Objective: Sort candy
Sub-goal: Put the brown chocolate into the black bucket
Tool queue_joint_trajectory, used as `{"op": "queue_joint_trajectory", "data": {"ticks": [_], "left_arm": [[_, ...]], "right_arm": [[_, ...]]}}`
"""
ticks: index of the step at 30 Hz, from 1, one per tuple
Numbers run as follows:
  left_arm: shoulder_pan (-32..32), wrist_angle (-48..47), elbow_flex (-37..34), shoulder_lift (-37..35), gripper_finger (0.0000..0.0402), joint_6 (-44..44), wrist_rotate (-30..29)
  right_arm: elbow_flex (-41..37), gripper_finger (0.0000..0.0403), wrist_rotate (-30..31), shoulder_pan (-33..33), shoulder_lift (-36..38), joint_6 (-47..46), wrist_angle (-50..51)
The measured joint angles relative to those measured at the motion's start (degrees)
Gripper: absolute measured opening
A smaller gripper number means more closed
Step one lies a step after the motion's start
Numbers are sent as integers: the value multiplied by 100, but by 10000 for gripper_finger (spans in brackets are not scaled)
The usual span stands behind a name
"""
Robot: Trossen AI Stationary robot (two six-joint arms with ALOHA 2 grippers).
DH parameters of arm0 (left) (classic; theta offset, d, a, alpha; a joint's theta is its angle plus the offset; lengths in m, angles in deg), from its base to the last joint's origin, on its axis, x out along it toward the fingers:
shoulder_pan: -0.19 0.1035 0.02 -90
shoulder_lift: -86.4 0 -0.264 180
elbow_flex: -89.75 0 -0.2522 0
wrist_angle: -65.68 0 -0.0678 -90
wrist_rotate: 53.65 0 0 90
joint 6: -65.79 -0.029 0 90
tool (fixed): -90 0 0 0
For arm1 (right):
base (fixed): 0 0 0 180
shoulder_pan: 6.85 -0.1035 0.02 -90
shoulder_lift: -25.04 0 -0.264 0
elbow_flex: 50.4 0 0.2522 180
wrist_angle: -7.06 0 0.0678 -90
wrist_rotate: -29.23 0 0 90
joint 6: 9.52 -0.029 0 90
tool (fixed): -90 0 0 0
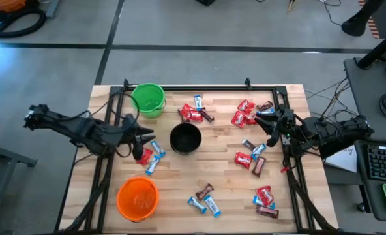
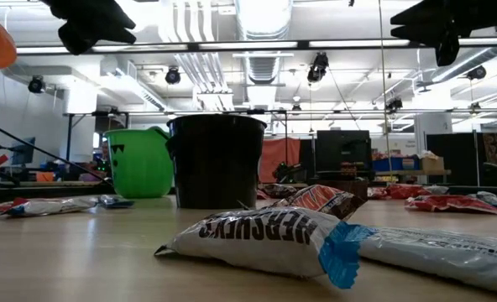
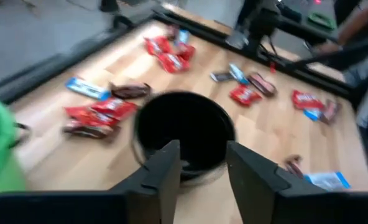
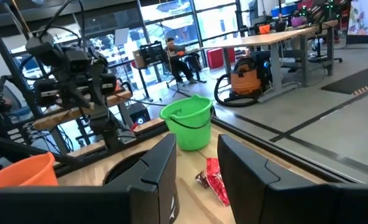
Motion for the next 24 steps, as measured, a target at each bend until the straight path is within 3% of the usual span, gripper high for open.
{"op": "queue_joint_trajectory", "data": {"ticks": [16,24], "left_arm": [[-7,187,1284,2150,135,26,994],[-2,1029,1857,3414,135,3,1223]], "right_arm": [[2,109,379,0,0,-15,-2],[4,109,538,2,0,-106,-2]]}}
